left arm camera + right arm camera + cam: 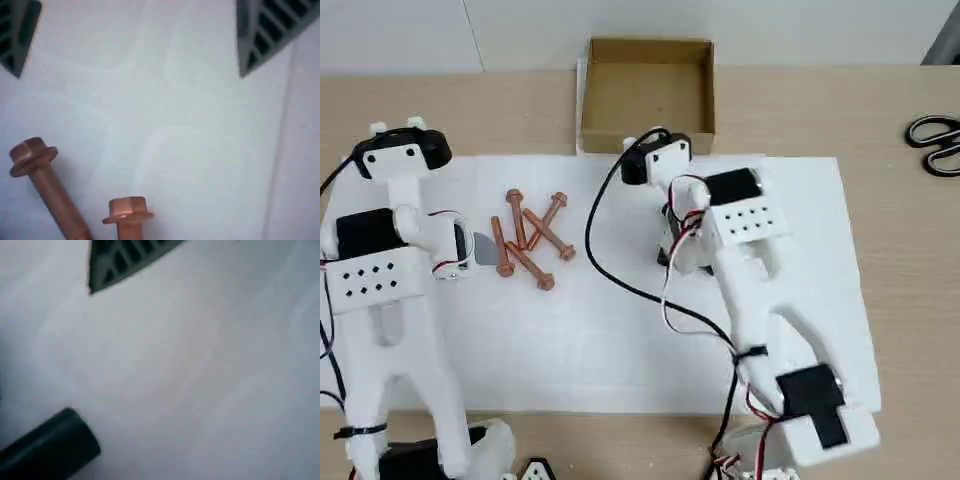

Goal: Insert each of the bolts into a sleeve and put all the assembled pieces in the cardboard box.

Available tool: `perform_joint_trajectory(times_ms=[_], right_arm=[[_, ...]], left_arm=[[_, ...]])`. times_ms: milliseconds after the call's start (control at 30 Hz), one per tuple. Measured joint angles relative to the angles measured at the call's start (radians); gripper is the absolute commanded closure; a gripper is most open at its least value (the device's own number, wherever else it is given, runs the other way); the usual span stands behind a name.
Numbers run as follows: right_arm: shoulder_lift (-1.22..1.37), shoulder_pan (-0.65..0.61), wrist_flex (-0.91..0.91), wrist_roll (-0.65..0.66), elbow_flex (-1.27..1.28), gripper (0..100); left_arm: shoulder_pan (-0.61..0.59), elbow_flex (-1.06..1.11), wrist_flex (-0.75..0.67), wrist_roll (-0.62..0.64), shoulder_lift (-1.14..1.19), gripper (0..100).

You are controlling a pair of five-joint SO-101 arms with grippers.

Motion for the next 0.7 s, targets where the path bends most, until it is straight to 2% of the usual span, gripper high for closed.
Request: perform_joint_trajectory(times_ms=[700], right_arm=[[0.27,0.005,-0.198,0.0,-0.025,81.6]], left_arm=[[0.0,0.0,0.0,0.0,0.0,74]])
